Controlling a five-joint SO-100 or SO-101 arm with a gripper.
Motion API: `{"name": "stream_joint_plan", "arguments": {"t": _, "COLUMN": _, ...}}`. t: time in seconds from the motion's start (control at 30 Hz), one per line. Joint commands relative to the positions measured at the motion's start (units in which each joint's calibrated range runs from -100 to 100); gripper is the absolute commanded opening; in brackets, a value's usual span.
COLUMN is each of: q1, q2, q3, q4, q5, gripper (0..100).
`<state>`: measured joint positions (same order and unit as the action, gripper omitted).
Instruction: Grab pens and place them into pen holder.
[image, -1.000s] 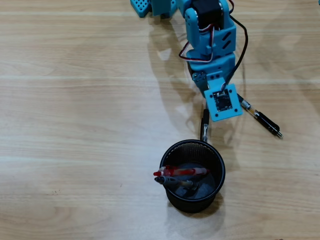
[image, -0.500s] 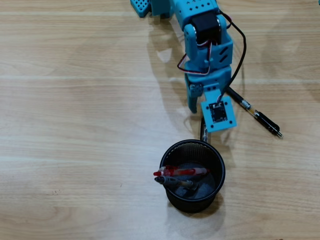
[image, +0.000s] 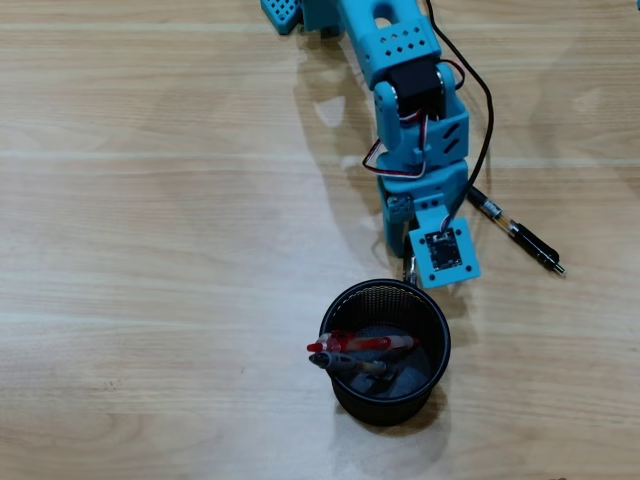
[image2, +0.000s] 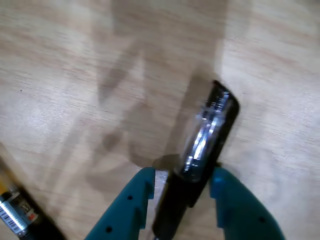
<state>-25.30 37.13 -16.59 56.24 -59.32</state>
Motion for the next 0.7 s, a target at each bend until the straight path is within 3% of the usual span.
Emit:
{"name": "stream_joint_plan", "arguments": {"t": 0.0, "q1": 0.56, "q2": 0.28, "q3": 1.57, "q4": 0.67, "q5": -0.31, "gripper": 2}}
{"name": "stream_joint_plan", "arguments": {"t": 0.3, "q1": 1.48, "q2": -1.5, "q3": 1.84, "q4": 0.67, "q5": -0.31, "gripper": 2}}
{"name": "stream_joint_plan", "arguments": {"t": 0.67, "q1": 2.76, "q2": -16.62, "q3": -4.76, "q4": 0.76, "q5": 1.99, "gripper": 2}}
